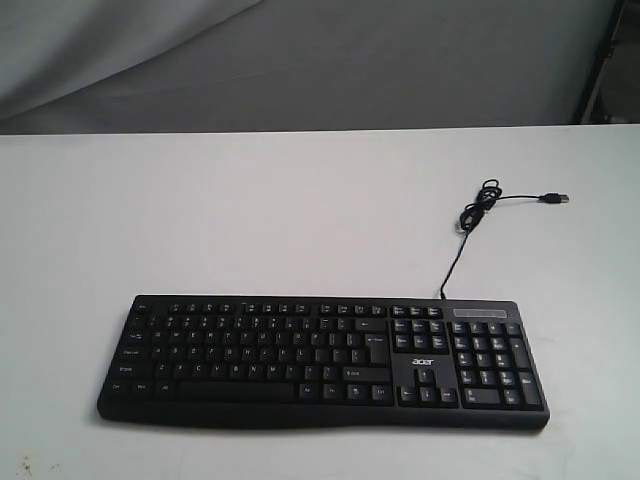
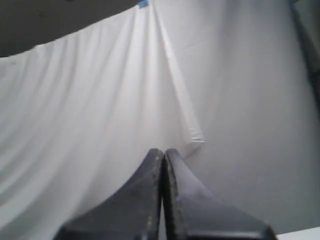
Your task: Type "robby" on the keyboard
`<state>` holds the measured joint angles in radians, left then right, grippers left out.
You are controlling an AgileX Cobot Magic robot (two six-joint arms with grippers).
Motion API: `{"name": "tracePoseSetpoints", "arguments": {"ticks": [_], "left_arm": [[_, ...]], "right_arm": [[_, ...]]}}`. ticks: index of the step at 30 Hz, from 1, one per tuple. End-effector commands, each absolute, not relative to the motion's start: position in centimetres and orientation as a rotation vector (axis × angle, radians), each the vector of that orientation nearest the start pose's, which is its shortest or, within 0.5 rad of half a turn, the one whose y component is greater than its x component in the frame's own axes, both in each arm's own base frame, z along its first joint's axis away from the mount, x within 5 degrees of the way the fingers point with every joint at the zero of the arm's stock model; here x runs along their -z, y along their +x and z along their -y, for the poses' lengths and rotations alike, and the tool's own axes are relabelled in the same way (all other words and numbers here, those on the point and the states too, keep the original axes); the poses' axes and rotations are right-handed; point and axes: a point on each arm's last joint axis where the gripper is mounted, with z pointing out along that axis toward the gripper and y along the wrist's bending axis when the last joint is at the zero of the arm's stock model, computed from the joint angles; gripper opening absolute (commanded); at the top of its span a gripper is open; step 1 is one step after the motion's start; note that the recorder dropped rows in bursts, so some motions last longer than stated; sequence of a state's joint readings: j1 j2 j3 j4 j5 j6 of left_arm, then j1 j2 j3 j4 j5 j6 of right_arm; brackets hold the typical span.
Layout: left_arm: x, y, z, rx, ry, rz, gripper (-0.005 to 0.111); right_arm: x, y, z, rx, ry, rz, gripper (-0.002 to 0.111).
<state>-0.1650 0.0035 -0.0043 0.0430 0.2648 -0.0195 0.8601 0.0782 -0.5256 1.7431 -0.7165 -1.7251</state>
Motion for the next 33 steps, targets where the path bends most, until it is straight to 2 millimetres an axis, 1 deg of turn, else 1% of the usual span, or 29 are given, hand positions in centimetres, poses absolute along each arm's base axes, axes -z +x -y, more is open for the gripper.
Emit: {"name": "tracePoseSetpoints", "arguments": {"ticks": [1, 8, 10, 13, 16, 20, 23, 24, 26, 28, 30, 33], "left_arm": [[-19.0, 5.5, 0.8, 0.097, 0.161, -1.736, 0.0], [-19.0, 5.5, 0.8, 0.097, 0.161, -1.736, 0.0], [-19.0, 5.5, 0.8, 0.097, 0.161, -1.736, 0.0], [-19.0, 5.5, 0.8, 0.097, 0.161, -1.736, 0.0], [-19.0, 5.5, 0.8, 0.097, 0.161, -1.736, 0.0], [-19.0, 5.5, 0.8, 0.097, 0.161, -1.736, 0.0], [-19.0, 5.5, 0.8, 0.097, 0.161, -1.736, 0.0], [-19.0, 5.5, 0.8, 0.097, 0.161, -1.736, 0.0], [-19.0, 5.5, 0.8, 0.097, 0.161, -1.736, 0.0], [-19.0, 5.5, 0.8, 0.097, 0.161, -1.736, 0.0], [-19.0, 5.5, 0.8, 0.097, 0.161, -1.736, 0.0], [-19.0, 5.5, 0.8, 0.097, 0.161, -1.736, 0.0]], "right_arm": [[-33.3, 3.6, 3.2, -0.254, 0.111, -1.277, 0.0], [-28.8, 4.5, 0.6, -0.148, 0.025, -1.335, 0.0], [-26.9, 5.0, 0.1, -0.125, -0.003, -1.378, 0.0], [-24.3, 5.6, -0.2, -0.091, -0.02, -1.448, 0.0], [-22.6, 5.9, -0.2, -0.081, -0.019, -1.5, 0.0], [-21.8, 6.0, -0.2, -0.079, -0.023, -1.521, 0.0], [-21.8, 6.0, -0.2, -0.107, 0.007, -1.523, 0.0], [-21.8, 6.0, -0.1, -0.127, 0.046, -1.525, 0.0], [-21.7, 6.0, 0.2, -0.224, 0.179, -1.523, 0.0], [-21.7, 6.0, 0.2, -0.358, 0.318, -1.508, 0.0], [-21.8, 6.0, 0.2, -0.471, 0.423, -1.485, 0.0], [-22.0, 6.0, 0.4, -0.64, 0.601, -1.412, 0.0]]}}
